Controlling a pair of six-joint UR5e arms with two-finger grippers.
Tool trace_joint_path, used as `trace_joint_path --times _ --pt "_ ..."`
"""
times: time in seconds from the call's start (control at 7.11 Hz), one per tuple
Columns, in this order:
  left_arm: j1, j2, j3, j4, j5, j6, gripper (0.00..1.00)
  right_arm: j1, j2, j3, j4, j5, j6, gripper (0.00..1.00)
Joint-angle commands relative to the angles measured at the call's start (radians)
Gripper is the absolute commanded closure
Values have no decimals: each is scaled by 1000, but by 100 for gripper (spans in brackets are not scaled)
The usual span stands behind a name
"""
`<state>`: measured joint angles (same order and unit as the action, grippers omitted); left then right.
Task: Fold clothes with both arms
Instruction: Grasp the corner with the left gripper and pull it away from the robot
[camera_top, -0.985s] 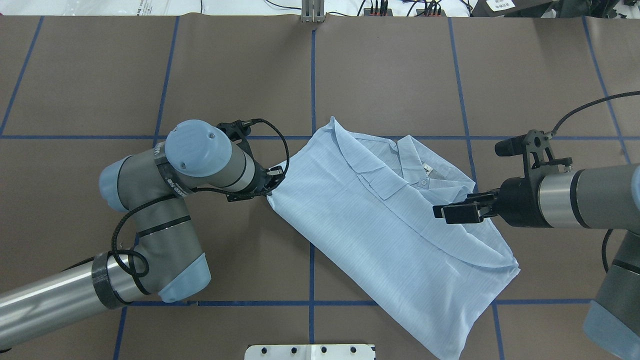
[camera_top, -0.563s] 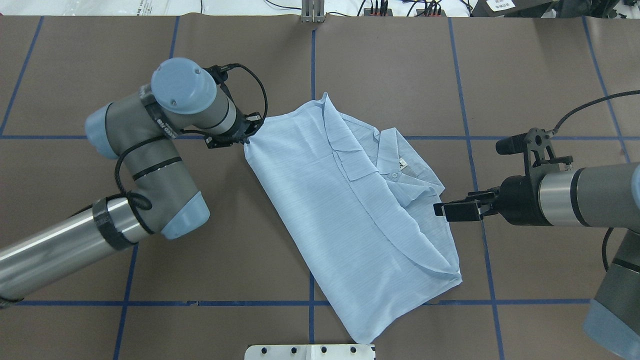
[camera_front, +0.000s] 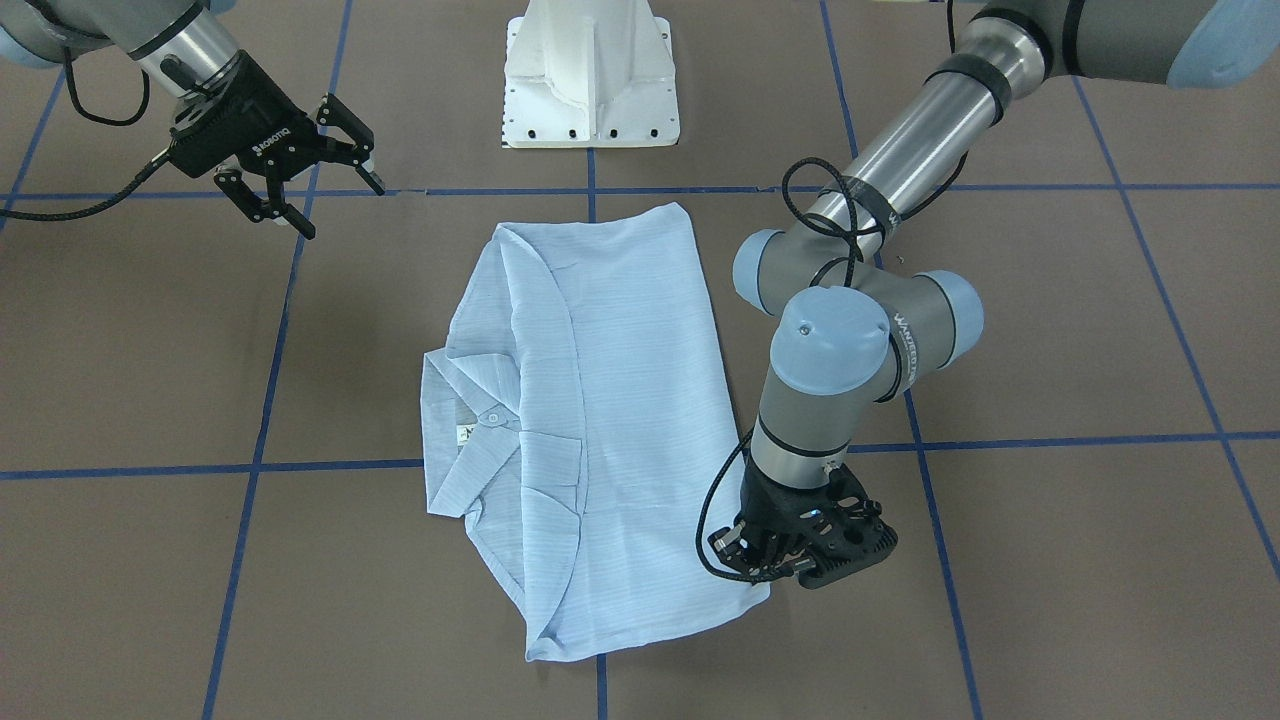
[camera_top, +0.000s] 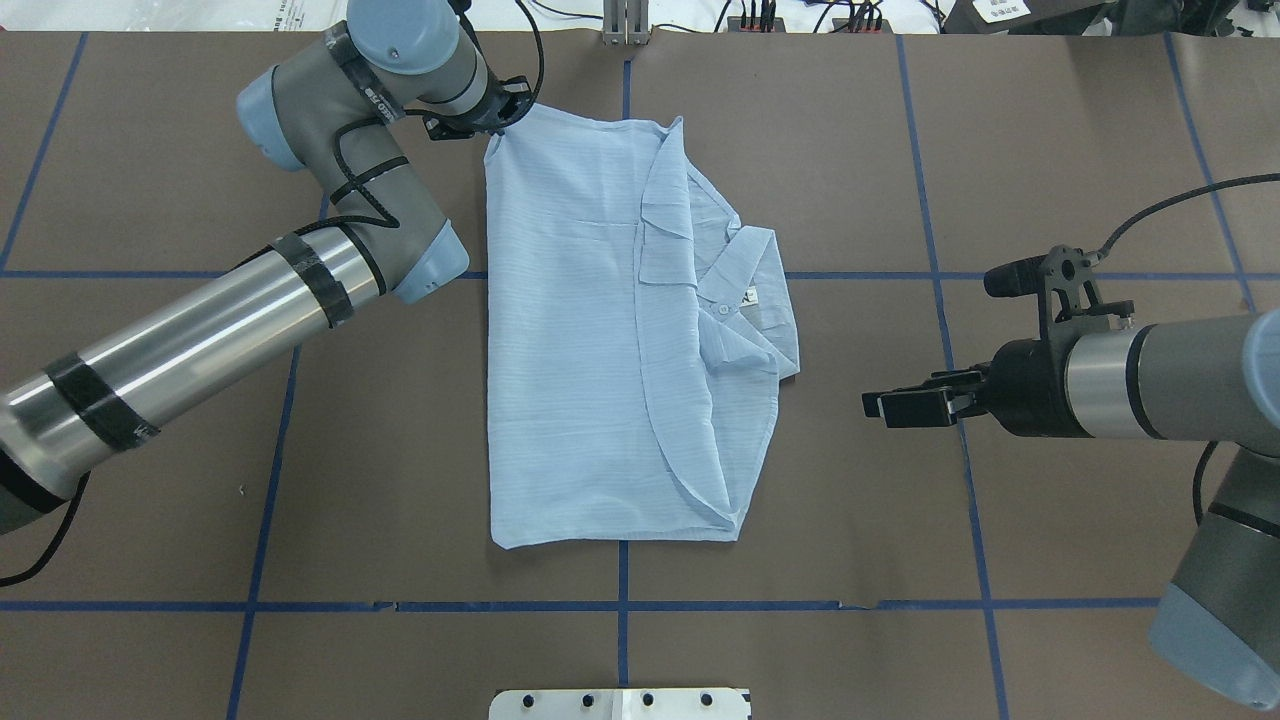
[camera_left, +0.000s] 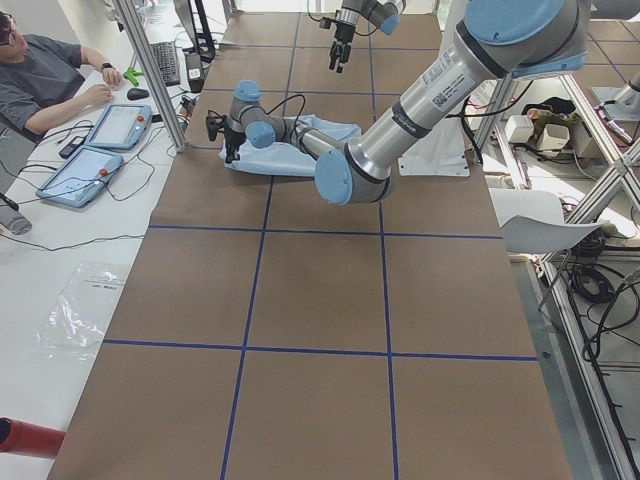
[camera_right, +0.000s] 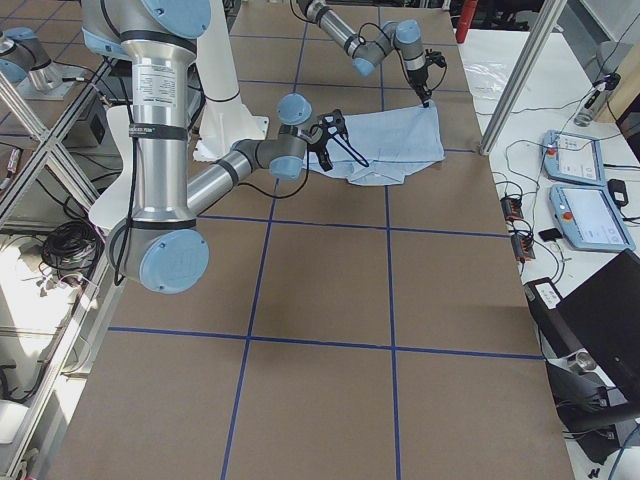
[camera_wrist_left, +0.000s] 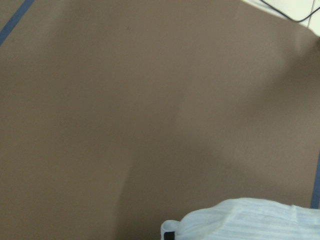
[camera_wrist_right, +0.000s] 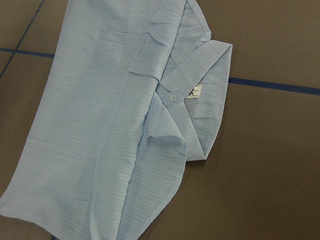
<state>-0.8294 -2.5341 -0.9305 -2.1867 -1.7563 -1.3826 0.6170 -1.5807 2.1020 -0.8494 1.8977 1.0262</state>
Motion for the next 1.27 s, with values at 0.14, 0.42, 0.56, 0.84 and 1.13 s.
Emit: trace_joint_path --times 0.14,0.42,0.56,0.84,1.13 --pt "1 -26 99 -113 47 46 1 1 31 -36 -2 0 -1 0" --pt "-2 -26 91 -114 47 65 0 3 47 -56 -8 -5 -1 0" --pt "-14 -15 49 -95 32 115 0 4 110 -81 -58 -8 -1 0" --pt "-16 168 -185 -70 -75 148 0 0 293 -111 -320 -8 -1 0" --pt "-17 323 -421 -41 -112 148 0 -69 491 -169 -552 -116 -3 0"
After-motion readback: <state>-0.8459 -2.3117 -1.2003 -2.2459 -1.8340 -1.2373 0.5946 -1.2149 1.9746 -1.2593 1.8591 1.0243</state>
